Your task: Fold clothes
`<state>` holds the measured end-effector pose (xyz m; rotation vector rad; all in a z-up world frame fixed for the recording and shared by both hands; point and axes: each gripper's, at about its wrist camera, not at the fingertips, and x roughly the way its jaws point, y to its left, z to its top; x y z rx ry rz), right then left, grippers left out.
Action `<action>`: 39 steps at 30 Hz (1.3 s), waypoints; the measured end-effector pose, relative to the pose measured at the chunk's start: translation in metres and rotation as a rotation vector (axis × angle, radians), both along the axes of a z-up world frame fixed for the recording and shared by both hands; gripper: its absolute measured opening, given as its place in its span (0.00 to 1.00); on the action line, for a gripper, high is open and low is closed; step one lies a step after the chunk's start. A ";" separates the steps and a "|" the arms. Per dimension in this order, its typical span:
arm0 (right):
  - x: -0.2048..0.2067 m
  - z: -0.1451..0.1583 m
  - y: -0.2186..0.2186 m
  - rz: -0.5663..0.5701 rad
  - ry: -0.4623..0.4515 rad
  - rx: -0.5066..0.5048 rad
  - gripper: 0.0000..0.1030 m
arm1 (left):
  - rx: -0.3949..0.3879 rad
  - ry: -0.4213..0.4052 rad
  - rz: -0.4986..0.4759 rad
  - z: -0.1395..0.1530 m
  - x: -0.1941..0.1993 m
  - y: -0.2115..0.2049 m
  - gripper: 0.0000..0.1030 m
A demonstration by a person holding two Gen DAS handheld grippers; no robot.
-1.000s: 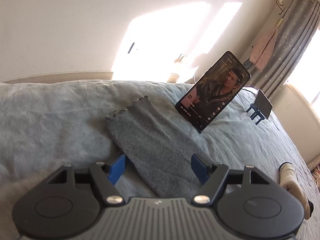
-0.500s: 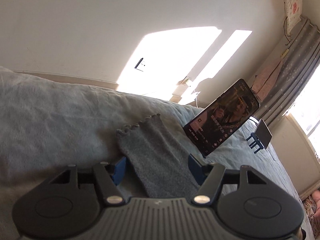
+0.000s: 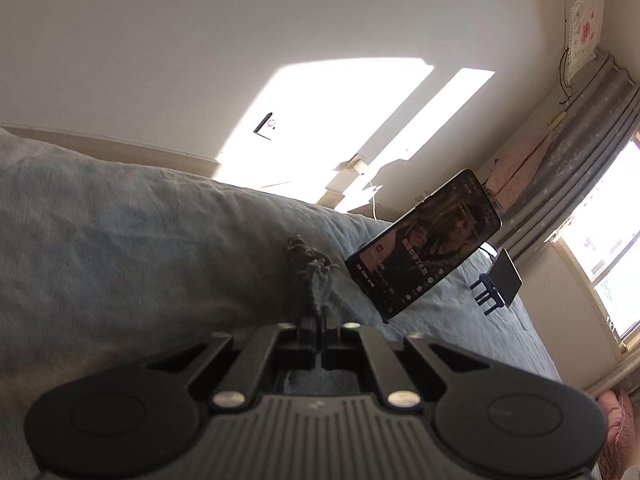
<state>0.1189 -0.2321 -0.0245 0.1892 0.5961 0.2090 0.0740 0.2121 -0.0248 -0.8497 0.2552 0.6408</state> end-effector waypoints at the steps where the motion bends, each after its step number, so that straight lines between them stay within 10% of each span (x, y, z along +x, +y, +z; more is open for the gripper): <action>1: 0.000 0.000 -0.001 0.001 0.004 0.014 1.00 | 0.004 -0.015 -0.031 0.003 0.002 -0.004 0.01; 15: -0.001 0.003 -0.006 0.021 0.011 0.113 1.00 | 0.065 -0.151 -0.503 0.030 0.034 -0.087 0.01; 39: 0.010 -0.006 -0.033 0.152 0.142 0.705 0.89 | 0.087 -0.082 -1.220 -0.002 0.055 -0.220 0.01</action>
